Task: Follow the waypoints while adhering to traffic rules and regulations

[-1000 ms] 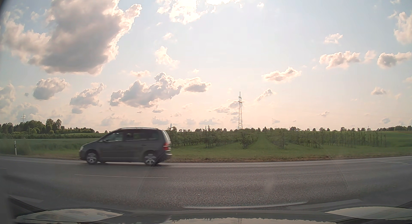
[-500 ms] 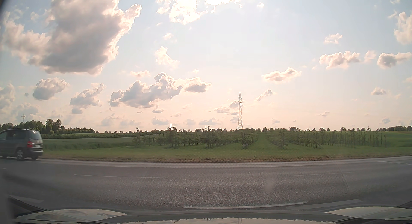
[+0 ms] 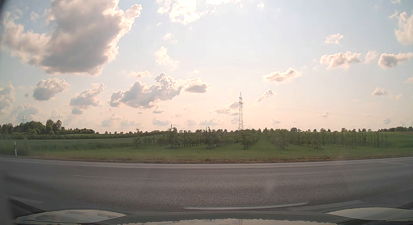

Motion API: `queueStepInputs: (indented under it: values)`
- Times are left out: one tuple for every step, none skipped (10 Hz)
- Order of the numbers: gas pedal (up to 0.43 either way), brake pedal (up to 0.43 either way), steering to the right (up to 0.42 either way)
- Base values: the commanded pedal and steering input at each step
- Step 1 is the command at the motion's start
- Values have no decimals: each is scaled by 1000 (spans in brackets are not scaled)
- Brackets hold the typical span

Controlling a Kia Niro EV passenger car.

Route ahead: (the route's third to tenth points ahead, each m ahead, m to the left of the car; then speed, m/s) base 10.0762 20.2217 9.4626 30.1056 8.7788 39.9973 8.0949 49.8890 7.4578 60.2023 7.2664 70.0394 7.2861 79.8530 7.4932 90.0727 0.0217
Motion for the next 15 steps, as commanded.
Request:
queueStepInputs:
  values:
    - [0, 18, 0]
    - [0, 18, 0]
    - [0, 18, 0]
    - [0, 18, 0]
    - [0, 18, 0]
    - [0, 18, 0]
    - [0, 18, 0]
    - [0, 18, 0]
    - [0, 18, 0]
    - [0, 18, 0]
    - [0, 18, 0]
    - [0, 18, 0]
    - [0, 18, 0]
    - [0, 18, 0]
    - [0, 18, 0]
